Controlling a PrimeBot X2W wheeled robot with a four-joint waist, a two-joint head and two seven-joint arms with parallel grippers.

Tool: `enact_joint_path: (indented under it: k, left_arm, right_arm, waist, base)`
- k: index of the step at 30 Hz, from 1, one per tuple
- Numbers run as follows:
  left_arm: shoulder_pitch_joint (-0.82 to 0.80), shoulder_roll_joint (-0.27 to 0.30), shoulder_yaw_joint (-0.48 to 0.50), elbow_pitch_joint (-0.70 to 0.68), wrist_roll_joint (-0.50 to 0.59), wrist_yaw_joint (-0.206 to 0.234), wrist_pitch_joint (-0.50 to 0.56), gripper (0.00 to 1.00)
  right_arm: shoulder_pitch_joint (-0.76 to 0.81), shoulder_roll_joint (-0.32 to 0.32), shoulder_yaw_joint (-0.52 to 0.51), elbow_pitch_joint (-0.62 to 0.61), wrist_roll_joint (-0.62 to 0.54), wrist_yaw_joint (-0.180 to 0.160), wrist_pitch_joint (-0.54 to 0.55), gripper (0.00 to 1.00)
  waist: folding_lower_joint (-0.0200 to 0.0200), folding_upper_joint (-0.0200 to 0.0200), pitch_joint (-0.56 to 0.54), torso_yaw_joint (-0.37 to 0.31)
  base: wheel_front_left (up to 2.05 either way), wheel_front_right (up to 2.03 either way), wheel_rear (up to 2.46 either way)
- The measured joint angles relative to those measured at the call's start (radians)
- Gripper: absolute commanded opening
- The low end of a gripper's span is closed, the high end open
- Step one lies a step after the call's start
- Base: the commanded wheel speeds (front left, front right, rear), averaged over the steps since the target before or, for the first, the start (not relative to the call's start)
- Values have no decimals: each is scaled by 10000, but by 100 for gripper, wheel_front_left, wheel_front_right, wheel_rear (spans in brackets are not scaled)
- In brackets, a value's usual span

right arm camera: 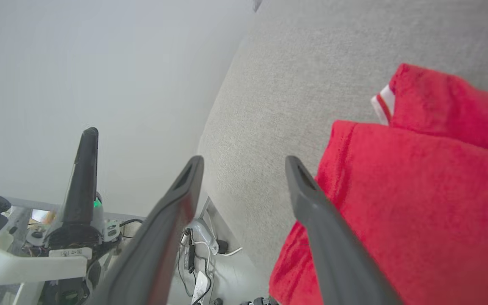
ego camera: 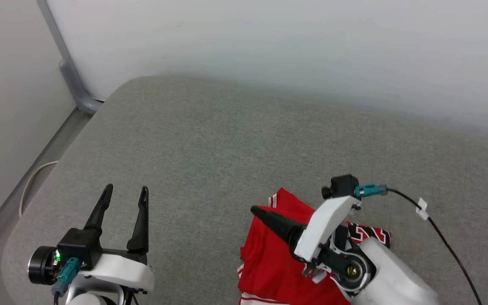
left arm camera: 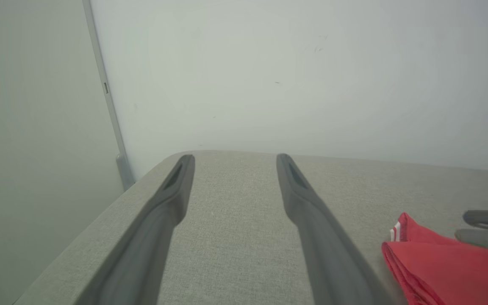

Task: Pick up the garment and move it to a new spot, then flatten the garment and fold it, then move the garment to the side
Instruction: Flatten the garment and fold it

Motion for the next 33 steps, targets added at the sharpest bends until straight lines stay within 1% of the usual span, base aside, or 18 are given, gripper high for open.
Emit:
enact_joint_path:
  k: [1, 3, 5, 6, 10, 13, 17, 20, 22, 24, 27, 30, 33]
  left_arm:
    - [6, 0, 2, -12, 0, 0, 0, 100]
    - [10, 2, -36, -69, 0, 0, 0, 100]
    - [13, -2, -77, -127, -2, 0, 0, 100]
    - [29, 13, -194, -199, 27, 0, 0, 100]
    - [34, -10, -211, -309, 8, 0, 0, 100]
    - [37, -40, -284, -385, -46, 0, 0, 100]
    - [51, -63, -324, -497, -107, 0, 0, 100]
    - [70, -79, -397, -585, -119, 0, 0, 100]
    - [124, -88, -447, -671, -173, 0, 0, 100]
    - [195, -100, -550, -738, -190, 0, 0, 100]
    - [224, -104, -617, -890, -280, 0, 0, 100]
    - [280, -98, -738, -966, -332, 0, 0, 100]
    - [377, -88, -775, -1003, -357, 0, 0, 100]
  right_arm:
    - [-120, 0, 40, -50, -98, 0, -117, 100]
    - [-422, 0, 13, -121, -765, 0, -384, 100]
    - [-649, -65, -244, -274, -1421, 0, -612, 100]
    - [-816, -709, -566, -725, -2846, 0, -1058, 100]
    - [-806, -2002, -1191, -1465, -5363, 0, -1858, 100]
    - [-524, -2543, -2050, -2232, -6763, 0, -2280, 100]
    - [371, -3010, -3310, -3476, -8439, 2, -2658, 100]
    - [1296, -2984, -4270, -4518, -9290, 2, -2888, 100]
    - [1953, -2752, -4961, -5191, -9637, 4, -2972, 100]
    - [2680, -2362, -5822, -5854, -9994, 4, -3035, 100]
    - [3638, -1546, -6826, -6834, -10429, 2, -3070, 100]
    - [4427, -825, -7313, -7705, -10899, 4, -3294, 100]
    - [5142, -420, -7588, -8165, -11168, 4, -3576, 100]
  waist:
    - [0, 0, -17, -36]
    - [0, 0, -43, -125]
    - [0, 0, -66, -223]
    - [0, -1, -97, -380]
    - [0, 0, -125, -622]
    - [0, 0, -106, -823]
    - [0, 0, -62, -1106]
    - [0, 0, -26, -1313]
    - [0, 0, 1, -1441]
    - [0, 0, 37, -1539]
    - [0, 0, 112, -1640]
    - [0, 0, 177, -1721]
    - [0, 0, 212, -1797]
  base:
    - [0, 0, 0]
    - [0, 0, 0]
    - [0, 0, 0]
    - [0, 0, 0]
    - [0, 0, 0]
    - [0, 0, 0]
    - [0, 0, 0]
    - [0, 0, 0]
    - [0, 0, 0]
    - [0, 0, 0]
    - [0, 0, 0]
    - [0, 0, 0]
    - [0, 0, 0]
